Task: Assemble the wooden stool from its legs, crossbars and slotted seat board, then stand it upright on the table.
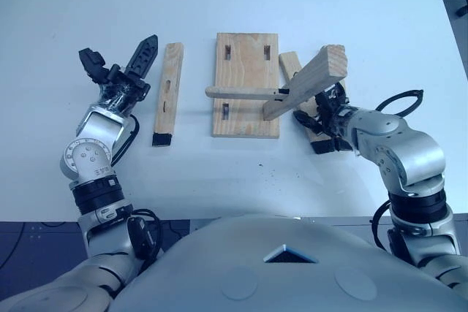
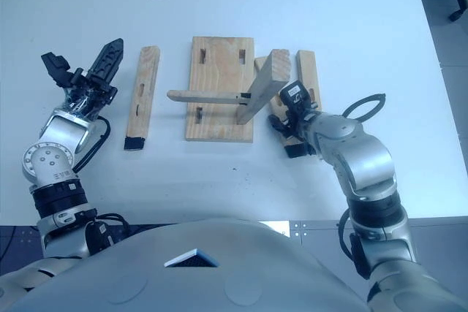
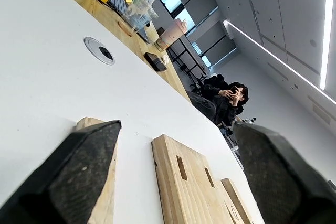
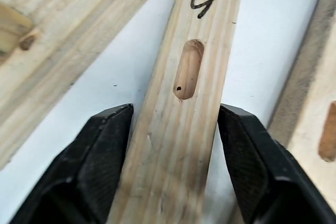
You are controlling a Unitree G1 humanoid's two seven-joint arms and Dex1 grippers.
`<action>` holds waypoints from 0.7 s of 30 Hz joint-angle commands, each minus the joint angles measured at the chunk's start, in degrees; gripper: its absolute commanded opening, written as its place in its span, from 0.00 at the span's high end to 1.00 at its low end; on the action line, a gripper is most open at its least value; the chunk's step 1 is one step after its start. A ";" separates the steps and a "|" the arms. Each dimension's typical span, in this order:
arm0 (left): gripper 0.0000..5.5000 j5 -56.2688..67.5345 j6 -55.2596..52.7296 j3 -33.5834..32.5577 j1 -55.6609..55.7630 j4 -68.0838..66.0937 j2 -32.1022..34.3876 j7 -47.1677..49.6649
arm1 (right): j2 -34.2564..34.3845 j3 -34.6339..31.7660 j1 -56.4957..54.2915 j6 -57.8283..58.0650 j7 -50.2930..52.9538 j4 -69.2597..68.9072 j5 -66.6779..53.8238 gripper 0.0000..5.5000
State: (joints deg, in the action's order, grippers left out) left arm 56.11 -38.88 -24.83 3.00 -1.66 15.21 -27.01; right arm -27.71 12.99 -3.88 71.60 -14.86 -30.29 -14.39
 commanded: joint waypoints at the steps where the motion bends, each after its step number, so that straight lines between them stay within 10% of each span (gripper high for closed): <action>1: 0.29 -0.02 -0.71 1.53 1.46 4.78 0.94 -0.22 | 2.88 -3.01 -1.95 1.89 1.03 1.52 -0.21 0.59; 10: 0.29 0.10 -2.01 5.86 19.17 4.79 5.03 -3.92 | 12.45 -19.06 -21.22 -3.47 -2.02 8.47 -6.77 0.63; 15: 0.29 -0.24 -7.58 14.23 29.96 -4.64 8.00 -20.19 | 7.15 -15.87 -28.78 -34.17 -27.28 28.50 -7.89 0.63; 21: 0.29 -3.21 -8.30 18.18 35.75 -13.15 4.84 -25.36 | 8.00 -15.98 -35.55 -38.19 -46.74 41.05 -16.04 0.63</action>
State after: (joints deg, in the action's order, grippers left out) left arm 53.91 -46.58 -7.48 36.84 -14.00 20.97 -51.60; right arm -18.95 -2.47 -36.80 32.12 -58.63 9.85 -27.75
